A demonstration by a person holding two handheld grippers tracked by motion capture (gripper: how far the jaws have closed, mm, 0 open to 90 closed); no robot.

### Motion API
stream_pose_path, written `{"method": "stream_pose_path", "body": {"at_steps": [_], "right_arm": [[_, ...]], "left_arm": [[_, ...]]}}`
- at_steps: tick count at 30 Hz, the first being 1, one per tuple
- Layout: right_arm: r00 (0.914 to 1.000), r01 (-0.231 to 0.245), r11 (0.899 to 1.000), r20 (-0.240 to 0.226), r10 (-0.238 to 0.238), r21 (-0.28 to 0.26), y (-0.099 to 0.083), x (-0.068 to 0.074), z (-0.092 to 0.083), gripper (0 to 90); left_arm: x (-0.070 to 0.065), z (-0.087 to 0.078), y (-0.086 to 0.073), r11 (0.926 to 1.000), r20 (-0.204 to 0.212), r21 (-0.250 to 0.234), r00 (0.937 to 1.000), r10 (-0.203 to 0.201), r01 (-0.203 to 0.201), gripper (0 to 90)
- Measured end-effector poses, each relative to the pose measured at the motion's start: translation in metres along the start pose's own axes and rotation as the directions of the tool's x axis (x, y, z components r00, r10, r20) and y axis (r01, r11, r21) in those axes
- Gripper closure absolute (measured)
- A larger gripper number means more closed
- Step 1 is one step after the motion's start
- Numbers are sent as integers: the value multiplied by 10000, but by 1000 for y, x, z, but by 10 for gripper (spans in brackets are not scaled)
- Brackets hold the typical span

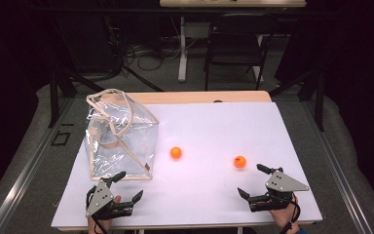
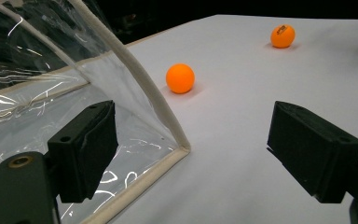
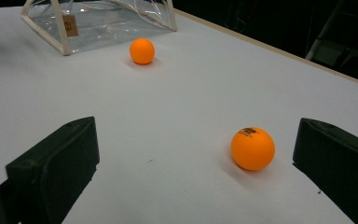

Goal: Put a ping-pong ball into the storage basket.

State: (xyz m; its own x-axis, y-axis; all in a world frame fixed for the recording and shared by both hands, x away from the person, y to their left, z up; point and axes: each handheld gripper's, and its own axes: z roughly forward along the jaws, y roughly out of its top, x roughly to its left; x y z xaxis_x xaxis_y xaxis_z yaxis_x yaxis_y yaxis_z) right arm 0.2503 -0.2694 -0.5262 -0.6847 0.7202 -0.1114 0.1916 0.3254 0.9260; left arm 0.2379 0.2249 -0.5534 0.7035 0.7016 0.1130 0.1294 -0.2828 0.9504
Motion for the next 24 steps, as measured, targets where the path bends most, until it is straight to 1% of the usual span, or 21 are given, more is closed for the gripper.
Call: {"method": "stream_pose_path", "body": {"at_steps": [7,17,24], "right_arm": [[10000,19,9999,-36,-19,117,4,-2,4,0],[9993,-337,9990,-137,341,302,11,-6,8,0],[9991,-426,9975,-70,430,559,16,-10,13,0]], "left_arm": [[0,0,0,10000,-2,5,10000,-1,1,159],[-1,0,0,10000,49,19,10000,54,-54,158],[-1,0,0,10000,49,0,10000,28,-28,158]]}}
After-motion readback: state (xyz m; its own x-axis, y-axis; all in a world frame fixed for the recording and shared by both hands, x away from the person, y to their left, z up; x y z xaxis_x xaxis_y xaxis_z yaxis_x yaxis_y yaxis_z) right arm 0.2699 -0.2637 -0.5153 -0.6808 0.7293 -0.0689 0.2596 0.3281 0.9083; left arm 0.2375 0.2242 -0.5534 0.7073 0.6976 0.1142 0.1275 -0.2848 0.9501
